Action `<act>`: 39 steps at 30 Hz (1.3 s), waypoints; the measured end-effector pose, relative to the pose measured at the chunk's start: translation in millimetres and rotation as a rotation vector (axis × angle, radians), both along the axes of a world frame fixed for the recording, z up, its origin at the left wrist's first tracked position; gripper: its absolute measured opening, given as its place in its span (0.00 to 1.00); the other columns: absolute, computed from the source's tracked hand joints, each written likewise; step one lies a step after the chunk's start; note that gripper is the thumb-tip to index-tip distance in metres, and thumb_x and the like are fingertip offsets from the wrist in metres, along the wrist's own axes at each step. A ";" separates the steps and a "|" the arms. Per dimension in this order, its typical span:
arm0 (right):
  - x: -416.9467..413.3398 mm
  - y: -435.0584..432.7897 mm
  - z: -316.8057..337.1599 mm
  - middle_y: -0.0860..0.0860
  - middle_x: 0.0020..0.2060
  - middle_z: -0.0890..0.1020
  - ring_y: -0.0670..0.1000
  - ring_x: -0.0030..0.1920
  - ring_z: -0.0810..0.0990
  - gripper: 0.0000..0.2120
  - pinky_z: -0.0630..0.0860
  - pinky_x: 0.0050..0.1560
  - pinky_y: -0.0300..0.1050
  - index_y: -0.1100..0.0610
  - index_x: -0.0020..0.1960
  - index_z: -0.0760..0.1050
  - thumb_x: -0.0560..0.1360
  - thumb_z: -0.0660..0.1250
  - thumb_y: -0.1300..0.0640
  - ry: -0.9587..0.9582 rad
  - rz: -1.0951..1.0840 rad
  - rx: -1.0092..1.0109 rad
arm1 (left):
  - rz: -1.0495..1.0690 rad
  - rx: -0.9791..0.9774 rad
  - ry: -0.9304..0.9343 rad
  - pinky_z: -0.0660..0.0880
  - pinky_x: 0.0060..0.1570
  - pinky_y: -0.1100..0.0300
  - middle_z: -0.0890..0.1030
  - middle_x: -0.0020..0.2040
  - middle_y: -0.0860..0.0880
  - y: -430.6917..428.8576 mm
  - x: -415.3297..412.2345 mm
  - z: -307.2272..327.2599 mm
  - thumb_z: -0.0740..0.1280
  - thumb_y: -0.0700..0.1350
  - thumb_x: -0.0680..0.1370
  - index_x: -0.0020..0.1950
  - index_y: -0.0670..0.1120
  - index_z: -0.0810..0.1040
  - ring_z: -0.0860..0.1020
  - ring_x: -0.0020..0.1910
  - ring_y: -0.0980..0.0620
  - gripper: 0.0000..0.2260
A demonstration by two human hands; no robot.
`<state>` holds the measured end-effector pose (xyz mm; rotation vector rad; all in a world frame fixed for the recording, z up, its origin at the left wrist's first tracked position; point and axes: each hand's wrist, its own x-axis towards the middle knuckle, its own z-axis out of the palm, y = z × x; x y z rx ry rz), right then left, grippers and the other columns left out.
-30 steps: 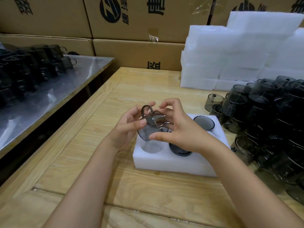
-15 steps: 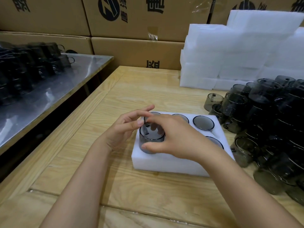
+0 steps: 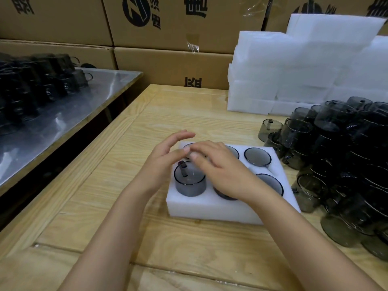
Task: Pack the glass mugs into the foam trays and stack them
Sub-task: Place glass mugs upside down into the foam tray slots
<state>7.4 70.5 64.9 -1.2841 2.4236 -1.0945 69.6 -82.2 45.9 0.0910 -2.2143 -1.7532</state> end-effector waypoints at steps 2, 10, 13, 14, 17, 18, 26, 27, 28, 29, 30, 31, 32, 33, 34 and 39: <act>1.3 -5.6 -3.0 0.46 0.70 0.68 0.47 0.70 0.59 0.20 0.55 0.64 0.36 0.53 0.72 0.65 0.82 0.50 0.52 0.001 -0.183 -0.063 | 0.176 -0.156 -0.004 0.61 0.61 0.74 0.71 0.70 0.56 13.0 0.4 0.7 0.58 0.46 0.82 0.65 0.53 0.74 0.65 0.68 0.64 0.13; 5.7 -23.1 -17.2 0.54 0.76 0.37 0.59 0.73 0.30 0.33 0.27 0.67 0.64 0.50 0.76 0.33 0.80 0.50 0.48 0.365 -0.259 0.571 | 0.254 -0.589 -0.385 0.43 0.75 0.45 0.51 0.79 0.52 38.2 -1.6 -6.3 0.35 0.65 0.75 0.77 0.59 0.54 0.47 0.78 0.53 0.32; 4.3 -22.5 -17.5 0.55 0.76 0.36 0.59 0.74 0.32 0.36 0.27 0.65 0.66 0.50 0.75 0.31 0.79 0.52 0.45 0.377 -0.254 0.704 | 0.220 -0.650 -0.470 0.40 0.74 0.44 0.46 0.79 0.54 38.8 0.8 -8.2 0.35 0.67 0.72 0.77 0.62 0.50 0.43 0.78 0.54 0.33; 3.6 -23.5 -16.8 0.55 0.75 0.35 0.59 0.74 0.32 0.37 0.29 0.67 0.66 0.50 0.75 0.31 0.79 0.52 0.45 0.352 -0.246 0.726 | 0.216 -0.652 -0.475 0.40 0.74 0.44 0.45 0.79 0.54 38.4 0.3 -6.9 0.35 0.67 0.72 0.76 0.62 0.50 0.43 0.78 0.53 0.33; 1.2 -25.9 -16.8 0.54 0.75 0.34 0.59 0.74 0.32 0.38 0.33 0.69 0.66 0.49 0.76 0.32 0.78 0.54 0.43 0.327 -0.238 0.732 | 0.224 -0.668 -0.496 0.41 0.73 0.43 0.45 0.79 0.55 36.8 -0.4 -4.9 0.35 0.67 0.72 0.76 0.62 0.50 0.43 0.78 0.53 0.33; 1.2 -25.9 -17.7 0.55 0.75 0.34 0.59 0.74 0.32 0.37 0.34 0.69 0.66 0.48 0.76 0.32 0.78 0.54 0.43 0.334 -0.238 0.723 | 0.231 -0.679 -0.496 0.41 0.74 0.43 0.45 0.79 0.54 37.0 -0.2 -5.5 0.35 0.67 0.71 0.76 0.62 0.50 0.44 0.78 0.53 0.34; 6.0 -14.6 -13.8 0.57 0.76 0.51 0.59 0.76 0.45 0.26 0.45 0.73 0.55 0.54 0.76 0.52 0.80 0.52 0.50 0.259 -0.229 0.388 | 0.362 -0.850 -0.381 0.42 0.74 0.45 0.53 0.79 0.51 45.8 6.3 -2.4 0.32 0.68 0.72 0.78 0.56 0.49 0.47 0.78 0.52 0.37; 7.1 -9.2 -10.4 0.57 0.74 0.59 0.59 0.75 0.52 0.23 0.51 0.71 0.51 0.57 0.74 0.58 0.80 0.53 0.52 0.208 -0.247 0.260 | 0.404 -0.922 -0.326 0.43 0.74 0.46 0.56 0.78 0.50 48.2 9.8 -1.2 0.31 0.68 0.73 0.78 0.54 0.51 0.50 0.77 0.52 0.38; 7.1 -1.7 -8.4 0.56 0.71 0.65 0.58 0.73 0.57 0.21 0.55 0.69 0.49 0.58 0.72 0.62 0.80 0.53 0.54 0.212 -0.277 0.158 | 0.425 -0.992 -0.264 0.44 0.74 0.47 0.58 0.78 0.50 50.8 13.6 -0.3 0.31 0.68 0.73 0.78 0.52 0.53 0.52 0.77 0.52 0.38; 5.7 6.9 -7.2 0.54 0.70 0.67 0.56 0.72 0.59 0.20 0.54 0.69 0.49 0.57 0.71 0.64 0.81 0.53 0.54 0.291 -0.323 0.130 | 0.417 -1.038 -0.207 0.44 0.74 0.48 0.59 0.77 0.51 53.7 17.3 0.8 0.31 0.67 0.73 0.78 0.51 0.53 0.52 0.77 0.52 0.38; 2.8 17.6 -7.9 0.52 0.71 0.66 0.53 0.73 0.57 0.20 0.49 0.71 0.51 0.55 0.71 0.63 0.81 0.51 0.51 0.384 -0.374 0.157 | 0.378 -1.054 -0.176 0.43 0.74 0.49 0.58 0.78 0.51 57.8 20.6 1.2 0.31 0.67 0.72 0.78 0.52 0.53 0.51 0.77 0.53 0.39; -1.3 30.2 -10.5 0.50 0.73 0.63 0.51 0.75 0.54 0.22 0.43 0.72 0.52 0.53 0.72 0.62 0.81 0.49 0.48 0.442 -0.425 0.211 | 0.320 -1.053 -0.174 0.41 0.73 0.50 0.56 0.78 0.52 62.8 23.3 0.2 0.30 0.69 0.70 0.78 0.53 0.50 0.49 0.77 0.53 0.40; -5.1 42.9 -12.9 0.48 0.75 0.60 0.50 0.75 0.51 0.23 0.39 0.72 0.53 0.50 0.73 0.61 0.81 0.47 0.44 0.446 -0.464 0.284 | 0.257 -1.061 -0.203 0.39 0.73 0.49 0.52 0.79 0.52 68.2 25.3 -2.4 0.28 0.72 0.68 0.78 0.56 0.47 0.45 0.78 0.52 0.42; -8.8 54.1 -15.4 0.48 0.75 0.58 0.50 0.76 0.49 0.25 0.38 0.72 0.55 0.49 0.73 0.61 0.80 0.45 0.42 0.409 -0.474 0.352 | 0.205 -1.098 -0.248 0.38 0.73 0.47 0.47 0.79 0.51 73.2 26.1 -6.6 0.26 0.75 0.64 0.77 0.59 0.42 0.41 0.78 0.49 0.44; -11.9 63.2 -17.9 0.48 0.75 0.57 0.50 0.75 0.48 0.26 0.40 0.73 0.56 0.48 0.73 0.60 0.79 0.44 0.41 0.359 -0.453 0.395 | 0.170 -1.154 -0.288 0.37 0.72 0.44 0.43 0.79 0.49 76.4 25.8 -11.9 0.26 0.77 0.61 0.76 0.62 0.39 0.38 0.77 0.46 0.45; -17.9 74.2 -24.5 0.49 0.71 0.65 0.48 0.71 0.59 0.28 0.54 0.72 0.45 0.55 0.72 0.64 0.78 0.46 0.41 0.343 -0.271 0.283 | 0.142 -1.269 -0.340 0.37 0.69 0.35 0.37 0.78 0.43 73.7 21.9 -24.8 0.34 0.81 0.58 0.64 0.71 0.24 0.35 0.76 0.40 0.39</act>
